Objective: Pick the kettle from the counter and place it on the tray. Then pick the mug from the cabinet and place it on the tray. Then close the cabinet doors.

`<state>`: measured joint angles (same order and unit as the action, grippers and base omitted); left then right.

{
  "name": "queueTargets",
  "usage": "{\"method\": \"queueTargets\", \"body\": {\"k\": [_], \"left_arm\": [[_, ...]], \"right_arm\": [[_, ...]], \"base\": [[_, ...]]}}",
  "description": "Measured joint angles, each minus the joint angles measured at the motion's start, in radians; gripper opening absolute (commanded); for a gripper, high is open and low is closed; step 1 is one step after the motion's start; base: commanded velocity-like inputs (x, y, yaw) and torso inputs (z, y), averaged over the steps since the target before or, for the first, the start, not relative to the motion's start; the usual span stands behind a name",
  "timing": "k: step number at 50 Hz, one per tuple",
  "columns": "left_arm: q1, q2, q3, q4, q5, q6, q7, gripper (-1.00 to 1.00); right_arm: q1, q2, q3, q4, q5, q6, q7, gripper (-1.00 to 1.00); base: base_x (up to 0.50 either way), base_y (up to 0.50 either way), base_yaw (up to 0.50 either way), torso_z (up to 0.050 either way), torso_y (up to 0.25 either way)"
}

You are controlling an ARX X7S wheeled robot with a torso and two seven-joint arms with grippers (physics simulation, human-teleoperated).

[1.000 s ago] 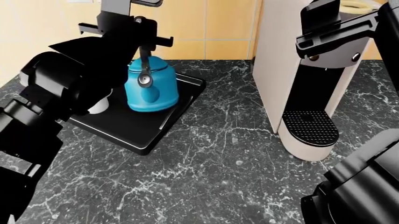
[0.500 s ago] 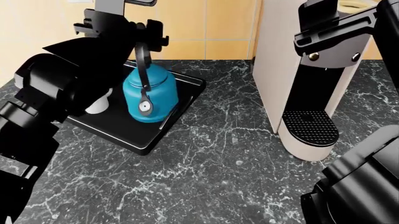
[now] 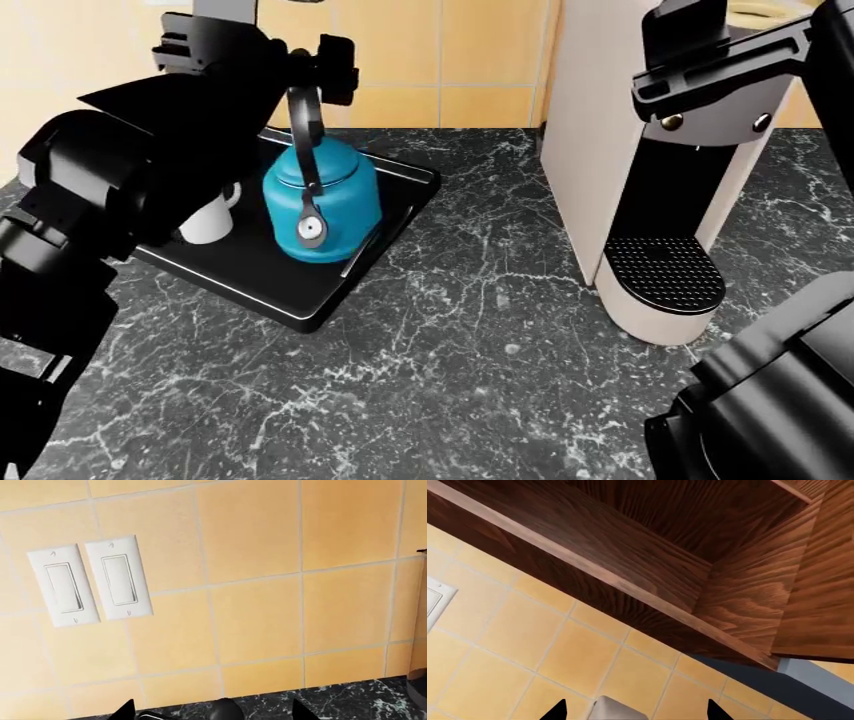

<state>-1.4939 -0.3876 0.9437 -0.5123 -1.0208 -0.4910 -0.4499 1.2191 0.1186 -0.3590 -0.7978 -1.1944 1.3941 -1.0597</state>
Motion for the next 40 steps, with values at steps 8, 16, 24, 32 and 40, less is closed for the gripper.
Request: {"method": "queueTargets", "body": {"k": [8,16,24,32,40], "left_arm": [[-0.006,-0.009,-0.032,0.021,-0.040,-0.008,-0.001,1.00],[-0.022,-0.025,-0.065,0.053,-0.074,-0.016,-0.011,1.00],[-0.038,-0.075,-0.127,0.156,-0.141,-0.030,-0.056,1.00],[-0.030,-0.166,-0.198,0.334,-0.221,-0.042,-0.124,1.00],[0.000,-0.248,-0.270,0.482,-0.323,-0.049,-0.196,1.00]], "right_arm": [[0.002,0.002,-0.005,-0.003,-0.012,0.006,-0.009,1.00],[0.006,0.004,-0.007,-0.004,-0.023,0.009,-0.018,1.00],[0.005,0.008,-0.005,-0.004,-0.030,0.008,-0.026,1.00],[0.002,0.009,0.002,-0.004,-0.029,0.005,-0.026,1.00],[-0.002,0.008,0.005,-0.007,-0.033,0.006,-0.030,1.00]], "base": [[0.00,0.00,0.00,0.000,0.000],[0.00,0.00,0.00,0.000,0.000],[0.00,0.00,0.00,0.000,0.000],[0.00,0.00,0.00,0.000,0.000],[0.00,0.00,0.00,0.000,0.000]]}}
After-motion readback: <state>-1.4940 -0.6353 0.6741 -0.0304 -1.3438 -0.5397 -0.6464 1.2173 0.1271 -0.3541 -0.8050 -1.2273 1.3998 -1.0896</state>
